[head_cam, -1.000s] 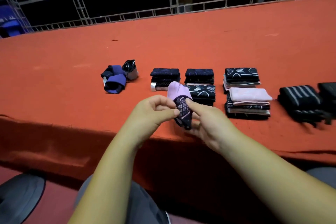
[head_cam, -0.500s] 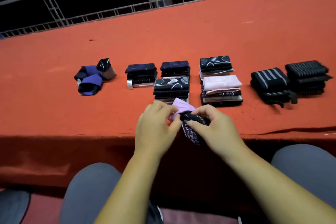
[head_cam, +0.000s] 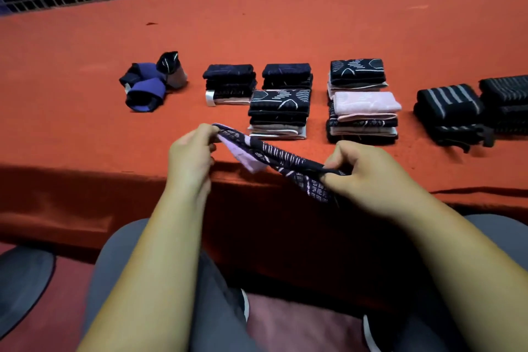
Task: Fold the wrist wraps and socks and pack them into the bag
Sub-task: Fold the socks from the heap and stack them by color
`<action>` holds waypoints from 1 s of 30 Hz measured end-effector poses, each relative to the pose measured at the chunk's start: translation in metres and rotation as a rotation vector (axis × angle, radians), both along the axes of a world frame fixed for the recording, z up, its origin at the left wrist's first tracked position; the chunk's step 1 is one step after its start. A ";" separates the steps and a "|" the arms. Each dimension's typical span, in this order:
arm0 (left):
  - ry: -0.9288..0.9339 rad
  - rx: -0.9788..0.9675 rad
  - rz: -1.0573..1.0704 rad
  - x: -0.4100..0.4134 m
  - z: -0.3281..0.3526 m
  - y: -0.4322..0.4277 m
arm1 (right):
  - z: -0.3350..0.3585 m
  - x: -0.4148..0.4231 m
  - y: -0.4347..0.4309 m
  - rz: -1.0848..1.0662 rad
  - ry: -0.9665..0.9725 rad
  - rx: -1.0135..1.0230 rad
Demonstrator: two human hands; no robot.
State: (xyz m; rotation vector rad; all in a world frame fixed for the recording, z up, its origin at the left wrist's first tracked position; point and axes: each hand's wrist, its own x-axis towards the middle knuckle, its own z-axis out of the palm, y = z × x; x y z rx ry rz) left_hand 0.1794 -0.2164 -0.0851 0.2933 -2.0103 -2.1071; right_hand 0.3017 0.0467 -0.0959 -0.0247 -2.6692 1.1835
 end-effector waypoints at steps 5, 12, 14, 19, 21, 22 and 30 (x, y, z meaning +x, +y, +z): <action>0.031 0.034 -0.064 0.000 -0.001 -0.004 | -0.003 -0.004 -0.005 0.009 0.046 0.050; 0.291 -0.213 -0.451 0.030 0.012 0.012 | -0.007 0.005 -0.013 0.158 0.078 0.019; 0.334 -0.264 -0.556 0.032 0.010 0.012 | -0.010 0.000 -0.018 0.112 0.164 0.023; 0.466 -0.463 -0.683 0.032 -0.002 0.015 | -0.021 -0.009 -0.036 0.107 0.196 0.087; 0.476 -0.468 -0.714 0.033 -0.003 0.016 | -0.022 -0.011 -0.039 0.080 0.214 0.101; 0.477 -0.474 -0.725 0.033 -0.004 0.015 | -0.022 -0.011 -0.040 0.063 0.220 0.097; 0.522 -0.690 -0.641 0.039 -0.006 0.020 | -0.026 -0.015 -0.045 0.027 0.247 0.058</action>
